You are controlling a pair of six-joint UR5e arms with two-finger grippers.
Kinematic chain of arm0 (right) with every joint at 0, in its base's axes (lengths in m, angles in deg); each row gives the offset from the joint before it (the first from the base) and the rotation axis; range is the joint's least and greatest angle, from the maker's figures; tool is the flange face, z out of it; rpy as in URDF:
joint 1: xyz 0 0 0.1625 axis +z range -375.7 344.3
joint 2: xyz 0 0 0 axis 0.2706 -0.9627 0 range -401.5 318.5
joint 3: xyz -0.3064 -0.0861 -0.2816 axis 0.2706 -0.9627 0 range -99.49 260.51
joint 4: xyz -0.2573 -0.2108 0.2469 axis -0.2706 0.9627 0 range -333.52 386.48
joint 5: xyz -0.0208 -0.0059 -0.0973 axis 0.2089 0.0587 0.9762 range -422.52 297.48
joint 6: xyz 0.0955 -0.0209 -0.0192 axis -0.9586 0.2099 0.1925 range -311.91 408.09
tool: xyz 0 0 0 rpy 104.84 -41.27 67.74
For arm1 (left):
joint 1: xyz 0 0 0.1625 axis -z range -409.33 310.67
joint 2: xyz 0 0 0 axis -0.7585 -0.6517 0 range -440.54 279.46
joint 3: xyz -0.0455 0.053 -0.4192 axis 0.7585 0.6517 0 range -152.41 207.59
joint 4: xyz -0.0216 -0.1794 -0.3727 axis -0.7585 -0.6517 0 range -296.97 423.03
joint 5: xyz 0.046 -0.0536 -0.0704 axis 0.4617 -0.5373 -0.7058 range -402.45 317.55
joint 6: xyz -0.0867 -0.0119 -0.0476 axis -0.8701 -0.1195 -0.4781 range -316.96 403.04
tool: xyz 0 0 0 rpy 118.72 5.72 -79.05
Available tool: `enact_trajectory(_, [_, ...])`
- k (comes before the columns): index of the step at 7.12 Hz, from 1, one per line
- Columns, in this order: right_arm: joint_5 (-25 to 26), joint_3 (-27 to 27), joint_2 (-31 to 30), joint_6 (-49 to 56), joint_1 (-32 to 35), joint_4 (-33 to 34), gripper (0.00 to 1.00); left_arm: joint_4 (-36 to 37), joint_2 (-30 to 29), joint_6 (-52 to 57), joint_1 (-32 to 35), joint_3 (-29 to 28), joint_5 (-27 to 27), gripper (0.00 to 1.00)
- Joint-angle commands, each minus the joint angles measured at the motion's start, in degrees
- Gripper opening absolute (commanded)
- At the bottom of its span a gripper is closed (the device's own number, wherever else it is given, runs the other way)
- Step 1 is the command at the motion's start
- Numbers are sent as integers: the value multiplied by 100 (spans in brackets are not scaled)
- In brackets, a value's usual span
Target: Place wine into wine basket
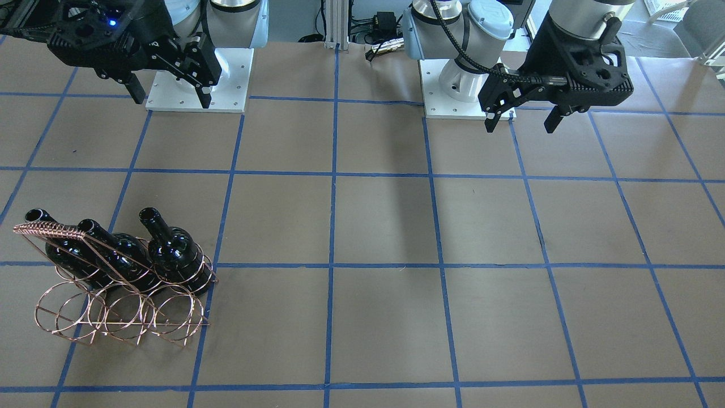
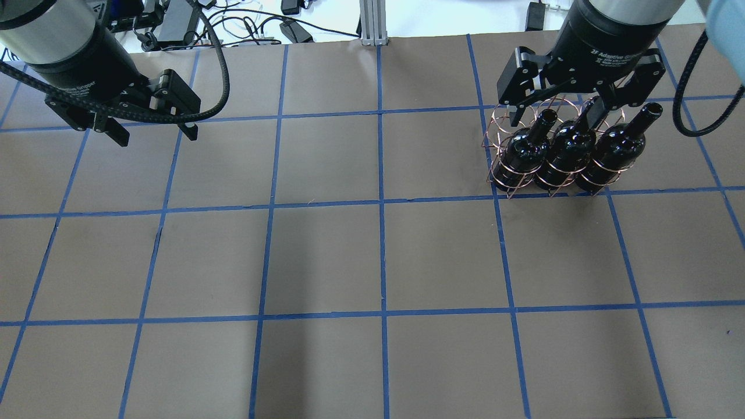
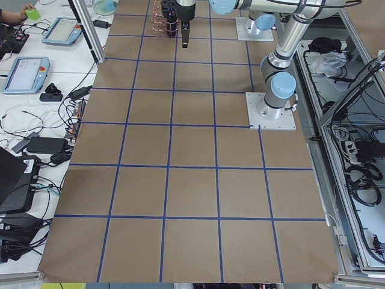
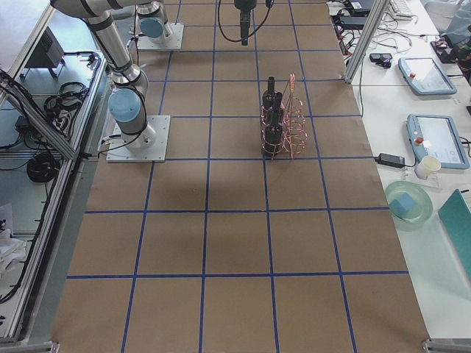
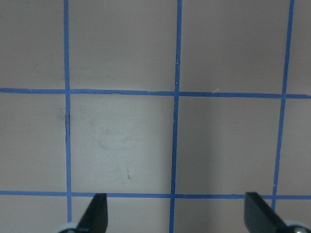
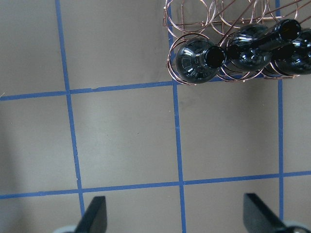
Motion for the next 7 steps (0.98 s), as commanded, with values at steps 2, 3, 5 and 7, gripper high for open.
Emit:
enact_trajectory(2, [-10, 22, 6, 58, -8, 60, 100, 0, 0, 0, -7, 0, -2, 100])
enact_trajectory(3, [8, 13, 6, 58, -8, 51, 100, 0, 0, 0, -7, 0, 6, 100])
enact_trajectory(5, [25, 13, 6, 58, -17, 112, 100, 0, 0, 9, -16, 0, 6, 100])
enact_trajectory(7, [17, 13, 6, 67, -34, 113, 100, 9, 0, 9, -16, 0, -2, 100])
